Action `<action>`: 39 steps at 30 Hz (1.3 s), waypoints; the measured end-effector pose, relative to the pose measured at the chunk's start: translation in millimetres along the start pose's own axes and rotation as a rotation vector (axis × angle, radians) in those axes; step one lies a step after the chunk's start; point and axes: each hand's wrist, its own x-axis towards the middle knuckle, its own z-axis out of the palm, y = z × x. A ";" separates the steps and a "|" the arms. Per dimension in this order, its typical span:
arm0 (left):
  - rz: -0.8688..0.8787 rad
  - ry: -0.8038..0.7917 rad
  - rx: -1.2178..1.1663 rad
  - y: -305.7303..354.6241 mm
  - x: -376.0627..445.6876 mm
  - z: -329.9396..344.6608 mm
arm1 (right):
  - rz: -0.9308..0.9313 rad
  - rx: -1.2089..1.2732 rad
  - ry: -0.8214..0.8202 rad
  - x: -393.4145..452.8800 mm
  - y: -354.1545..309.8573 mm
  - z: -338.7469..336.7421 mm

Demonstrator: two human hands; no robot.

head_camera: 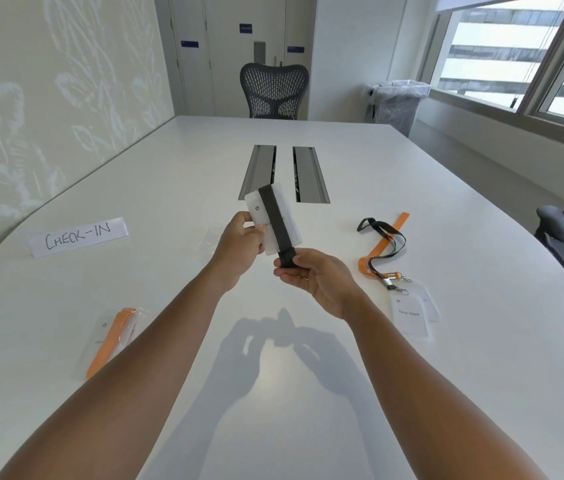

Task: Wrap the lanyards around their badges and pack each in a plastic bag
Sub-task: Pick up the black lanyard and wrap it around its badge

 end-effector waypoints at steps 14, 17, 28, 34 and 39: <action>0.009 0.225 0.176 -23.1 6.3 -1.3 | 0.061 -0.632 0.065 -6.4 -6.1 7.3; -0.003 0.262 0.143 -20.8 8.3 -2.0 | 0.131 -0.689 0.051 -6.8 -4.7 8.2; 0.113 0.204 0.312 -24.7 1.9 0.8 | 0.138 -0.708 0.048 -6.7 -21.7 14.1; 0.186 0.068 0.409 -28.6 -10.6 10.9 | 0.065 -0.486 0.307 2.4 -36.0 11.2; 0.096 -0.023 0.374 -36.7 -22.0 23.6 | 0.049 -0.432 0.438 0.3 -14.1 6.2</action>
